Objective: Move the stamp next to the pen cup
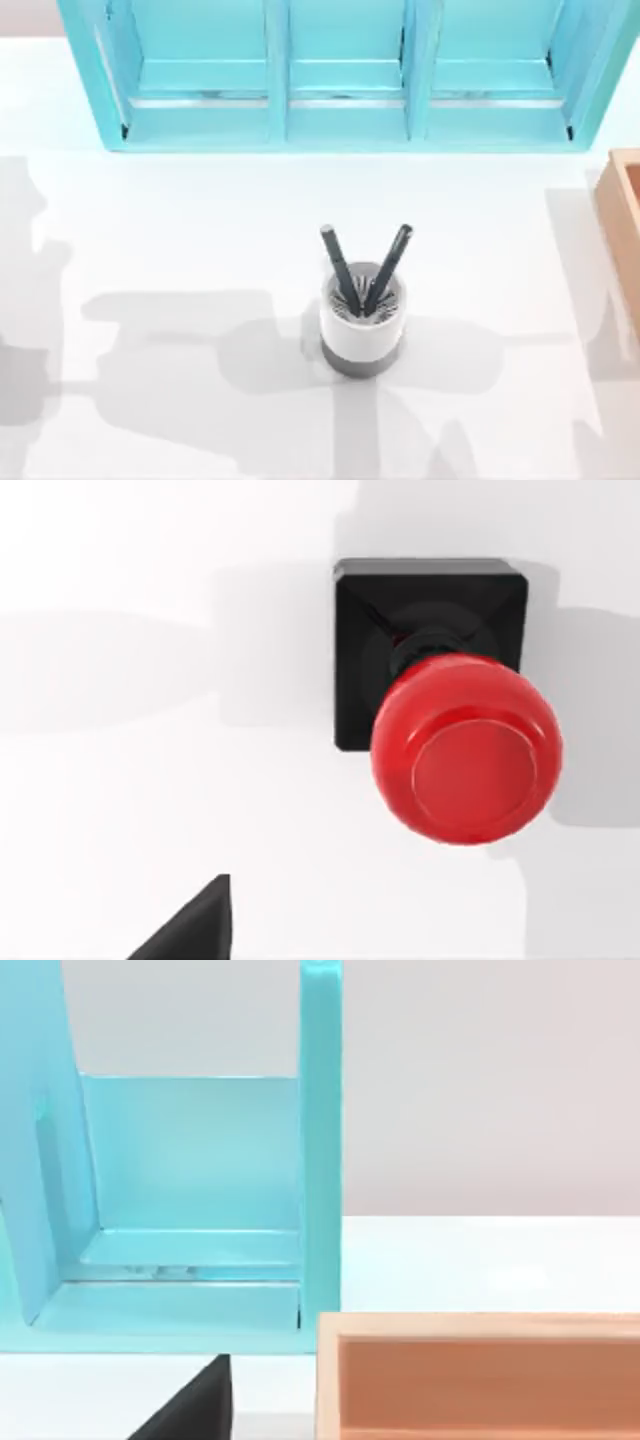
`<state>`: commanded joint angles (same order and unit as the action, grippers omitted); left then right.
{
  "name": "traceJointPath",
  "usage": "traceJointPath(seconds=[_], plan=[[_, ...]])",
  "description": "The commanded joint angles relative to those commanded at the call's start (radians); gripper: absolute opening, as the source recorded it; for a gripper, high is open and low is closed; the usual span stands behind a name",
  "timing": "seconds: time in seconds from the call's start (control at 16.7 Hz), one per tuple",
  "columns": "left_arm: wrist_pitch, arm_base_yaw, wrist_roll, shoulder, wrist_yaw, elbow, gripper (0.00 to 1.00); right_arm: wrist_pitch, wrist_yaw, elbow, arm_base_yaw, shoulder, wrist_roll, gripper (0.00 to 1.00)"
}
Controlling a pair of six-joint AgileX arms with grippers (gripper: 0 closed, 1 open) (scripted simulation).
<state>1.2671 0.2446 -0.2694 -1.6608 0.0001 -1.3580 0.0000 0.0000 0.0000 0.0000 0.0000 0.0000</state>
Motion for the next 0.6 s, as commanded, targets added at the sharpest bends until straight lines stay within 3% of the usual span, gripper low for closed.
traceJointPath(seconds=[0.6], plan=[[-0.377,0.008,-0.006,-0.095,0.000,0.281,1.00,0.000,0.000,0.000,0.000,0.000,0.000,1.00]])
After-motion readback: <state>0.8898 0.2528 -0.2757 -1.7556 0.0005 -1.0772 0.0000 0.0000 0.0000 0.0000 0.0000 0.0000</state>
